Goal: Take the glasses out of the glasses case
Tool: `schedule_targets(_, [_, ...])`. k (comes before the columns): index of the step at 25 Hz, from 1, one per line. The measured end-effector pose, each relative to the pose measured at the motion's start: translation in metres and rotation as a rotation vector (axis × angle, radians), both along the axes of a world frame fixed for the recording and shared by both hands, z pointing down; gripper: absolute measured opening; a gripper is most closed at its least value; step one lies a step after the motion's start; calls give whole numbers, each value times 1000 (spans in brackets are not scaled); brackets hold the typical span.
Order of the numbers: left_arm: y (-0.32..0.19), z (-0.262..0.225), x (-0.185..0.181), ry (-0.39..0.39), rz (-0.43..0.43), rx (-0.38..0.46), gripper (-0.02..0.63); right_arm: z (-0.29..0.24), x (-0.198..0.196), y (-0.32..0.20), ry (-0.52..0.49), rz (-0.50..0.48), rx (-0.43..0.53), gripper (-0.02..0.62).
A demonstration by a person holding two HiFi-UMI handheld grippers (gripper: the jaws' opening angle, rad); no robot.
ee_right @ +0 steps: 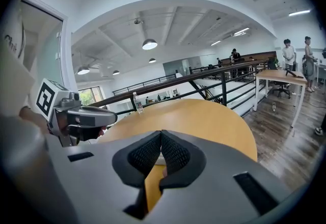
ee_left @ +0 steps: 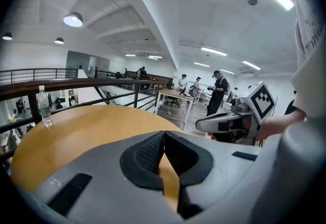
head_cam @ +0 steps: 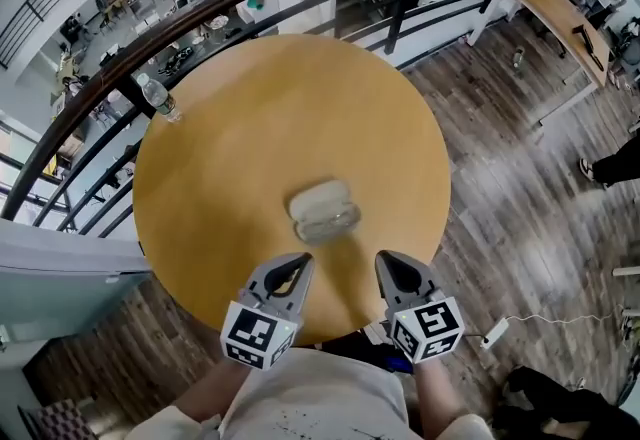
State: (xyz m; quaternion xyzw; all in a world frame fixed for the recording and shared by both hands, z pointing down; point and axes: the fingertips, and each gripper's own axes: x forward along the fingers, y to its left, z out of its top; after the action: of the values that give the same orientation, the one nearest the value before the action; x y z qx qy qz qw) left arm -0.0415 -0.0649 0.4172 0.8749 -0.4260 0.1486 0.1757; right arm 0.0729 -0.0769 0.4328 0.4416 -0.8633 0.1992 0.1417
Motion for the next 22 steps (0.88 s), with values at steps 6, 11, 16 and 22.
schedule_targets(6, [-10,14,2,1,18,-22,23,16,-4,-5,9,-9,-14,25])
schedule_targets(11, [-17,30,0,-21,31,-44,25,28,-7,-10,13,-9,-42,25])
schedule_targets(16, [-26,48,0,-28,47,-73,25,39,-10,-13,15,-12,-63,25])
schedule_targets(22, [-37,71,9,-38,77,-114,25,54,-17,-17,7,-24,-92,25])
